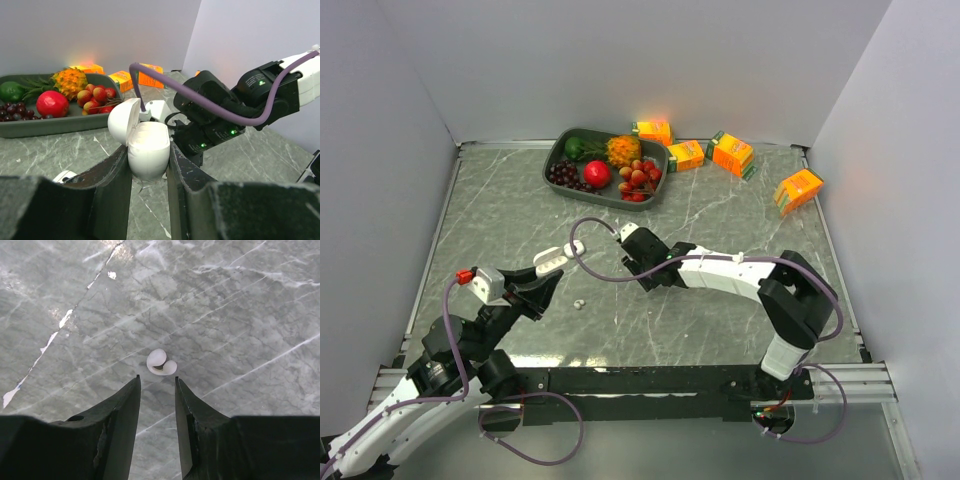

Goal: Insert the wireless bluetooth earbuds into the charging case
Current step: Pick up the earbud from the center of the board.

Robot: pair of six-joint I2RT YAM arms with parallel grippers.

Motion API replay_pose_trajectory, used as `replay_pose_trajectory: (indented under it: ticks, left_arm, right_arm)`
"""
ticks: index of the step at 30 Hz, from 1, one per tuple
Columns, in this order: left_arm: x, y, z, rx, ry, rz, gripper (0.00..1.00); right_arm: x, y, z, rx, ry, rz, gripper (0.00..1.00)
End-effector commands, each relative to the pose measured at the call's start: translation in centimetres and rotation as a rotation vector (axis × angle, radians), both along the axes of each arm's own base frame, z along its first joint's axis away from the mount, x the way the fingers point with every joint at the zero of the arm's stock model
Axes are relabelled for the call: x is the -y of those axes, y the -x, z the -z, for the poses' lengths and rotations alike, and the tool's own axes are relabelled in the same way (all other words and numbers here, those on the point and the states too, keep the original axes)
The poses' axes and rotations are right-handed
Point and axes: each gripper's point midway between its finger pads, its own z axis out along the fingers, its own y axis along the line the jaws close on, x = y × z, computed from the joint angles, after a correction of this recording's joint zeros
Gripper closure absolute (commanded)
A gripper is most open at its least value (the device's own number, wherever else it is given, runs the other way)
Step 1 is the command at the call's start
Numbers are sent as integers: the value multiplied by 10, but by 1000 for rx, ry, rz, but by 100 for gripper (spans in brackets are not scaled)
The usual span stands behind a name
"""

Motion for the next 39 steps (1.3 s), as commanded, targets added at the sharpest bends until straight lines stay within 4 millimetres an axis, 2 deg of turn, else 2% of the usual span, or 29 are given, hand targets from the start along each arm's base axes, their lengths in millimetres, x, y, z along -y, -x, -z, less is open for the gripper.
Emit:
replay_pose_trajectory:
  ticks: [1,18,39]
  left_arm:
    - [-3,6,-21,38,55,14,99]
    - [-1,5,-18,26,45,18,99]
    - [-2,4,-18,23,42,12,99]
  right_arm:
    - [-10,-4,2,9,-20,-19,60]
    - [-15,-1,23,-41,-6,-31,60]
    - [-5,-20,30,-63,-27,51,54]
